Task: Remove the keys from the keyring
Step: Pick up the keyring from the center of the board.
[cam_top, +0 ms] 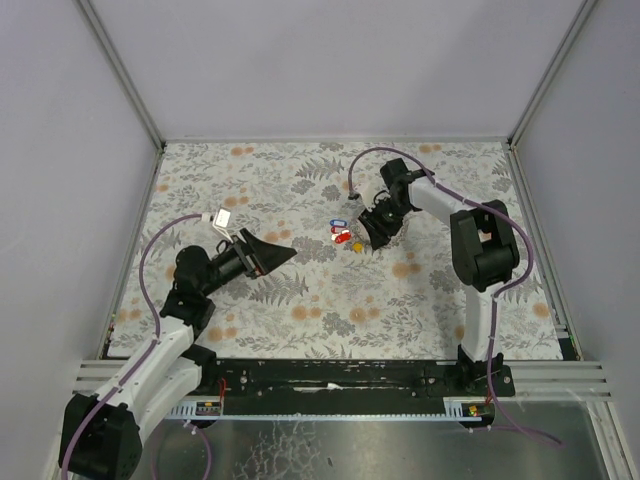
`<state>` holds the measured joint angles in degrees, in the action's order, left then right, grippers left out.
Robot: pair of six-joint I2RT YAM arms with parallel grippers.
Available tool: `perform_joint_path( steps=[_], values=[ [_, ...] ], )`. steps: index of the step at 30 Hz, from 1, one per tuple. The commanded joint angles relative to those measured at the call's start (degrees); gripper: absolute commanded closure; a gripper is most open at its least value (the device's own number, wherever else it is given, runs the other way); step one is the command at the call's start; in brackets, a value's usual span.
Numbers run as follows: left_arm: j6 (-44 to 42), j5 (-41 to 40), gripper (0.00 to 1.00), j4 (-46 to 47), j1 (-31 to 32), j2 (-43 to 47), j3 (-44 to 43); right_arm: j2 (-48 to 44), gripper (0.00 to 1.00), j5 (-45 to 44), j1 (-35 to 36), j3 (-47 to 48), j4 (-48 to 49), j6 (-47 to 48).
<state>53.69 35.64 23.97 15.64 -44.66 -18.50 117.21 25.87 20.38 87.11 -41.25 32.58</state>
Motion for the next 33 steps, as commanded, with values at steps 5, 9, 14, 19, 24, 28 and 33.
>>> perform_joint_path(
  steps=[5,9,14,19,24,28,33],
  values=[
    [-0.19,1.30,0.02,3.26,-0.39,1.50,1.00,2.70,0.54,-5.39,0.17,2.31,0.57,-4.15],
    [-0.13,1.46,0.02,3.15,-0.43,1.70,1.00,3.38,0.57,-5.48,0.29,2.41,0.58,-4.46],
    [-0.23,1.51,0.02,2.63,-0.41,2.19,1.09,2.55,0.65,-5.55,0.37,1.79,0.44,-4.24],
    [-0.25,1.67,0.02,2.51,-0.43,2.48,1.19,0.25,0.82,-5.44,0.44,1.17,0.47,-4.44],
    [-0.10,3.15,0.02,4.17,-0.43,2.67,1.31,-4.05,0.92,-3.71,0.38,-0.01,0.30,-5.12],
    [0.82,4.20,0.02,8.03,-0.30,3.14,2.20,-8.87,0.97,-0.73,0.45,-1.85,-0.31,-5.00],
    [-1.67,3.59,0.04,10.74,2.93,4.21,2.02,-14.63,1.00,3.61,0.37,-4.33,-2.90,-1.57]
  ],
)
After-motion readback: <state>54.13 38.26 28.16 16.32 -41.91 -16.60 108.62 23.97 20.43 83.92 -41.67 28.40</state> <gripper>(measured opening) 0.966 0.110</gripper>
